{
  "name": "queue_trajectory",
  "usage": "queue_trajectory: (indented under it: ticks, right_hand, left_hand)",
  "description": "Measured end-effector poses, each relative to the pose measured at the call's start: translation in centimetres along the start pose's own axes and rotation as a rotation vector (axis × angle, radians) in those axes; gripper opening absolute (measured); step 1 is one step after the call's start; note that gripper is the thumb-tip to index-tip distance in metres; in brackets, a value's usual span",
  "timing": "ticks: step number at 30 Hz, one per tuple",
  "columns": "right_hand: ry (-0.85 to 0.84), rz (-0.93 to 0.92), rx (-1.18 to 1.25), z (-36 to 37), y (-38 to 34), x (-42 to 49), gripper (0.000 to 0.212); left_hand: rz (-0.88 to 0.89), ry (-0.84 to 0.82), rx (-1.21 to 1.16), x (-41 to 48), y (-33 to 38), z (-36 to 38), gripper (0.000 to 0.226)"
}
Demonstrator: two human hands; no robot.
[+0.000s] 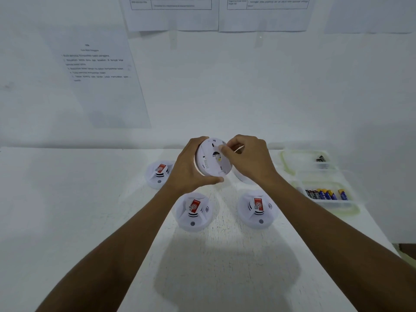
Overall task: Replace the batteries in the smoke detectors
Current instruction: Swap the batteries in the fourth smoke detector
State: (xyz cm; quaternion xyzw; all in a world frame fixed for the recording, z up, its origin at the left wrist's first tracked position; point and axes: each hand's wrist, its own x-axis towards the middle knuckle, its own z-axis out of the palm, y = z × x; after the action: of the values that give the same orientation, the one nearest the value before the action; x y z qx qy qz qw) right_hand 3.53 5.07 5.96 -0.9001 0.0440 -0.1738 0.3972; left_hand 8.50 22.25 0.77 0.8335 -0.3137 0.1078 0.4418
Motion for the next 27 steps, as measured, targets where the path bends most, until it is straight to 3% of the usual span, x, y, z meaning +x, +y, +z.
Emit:
queue_trajectory:
  ticks: [5, 9, 11, 14, 18, 23, 27]
  right_hand:
    - [-0.093, 0.036, 0.147, 0.4, 0.2, -0.4, 0.023]
    - [-0.213, 0.138, 0.368, 0.7, -0.1, -0.4, 0.053]
    - [-0.248, 0.155, 0.383, 0.8, -0.2, -0.3, 0.062]
    - [-0.293, 0.178, 0.431, 0.8, -0.2, -0.2, 0.047]
    - [-0.378, 0.273, 0.613, 0.4, 0.0, -0.2, 0.024]
    - [-0.407, 0.419, 0.779, -0.5, 1.7, -0.3, 0.038]
    - [-0.315, 0.334, 0.792, -0.3, 2.3, -1.1, 0.034]
  left_hand:
    - [0.005, -0.029, -0.089, 0.0, 0.2, 0.1, 0.085]
    - [-0.067, -0.050, -0.156, -0.2, 0.2, 0.3, 0.100]
    - [-0.065, -0.033, -0.149, -0.1, 0.9, 0.2, 0.090]
    - [-0.033, -0.028, -0.125, 0.1, 1.4, 0.2, 0.092]
    - [-0.086, -0.115, -0.272, 0.2, 1.4, -0.1, 0.096]
    - [-0.204, -0.115, -0.420, 0.1, 0.8, -1.4, 0.054]
    - [-0.323, -0.003, -0.479, -0.2, 0.7, -1.1, 0.054]
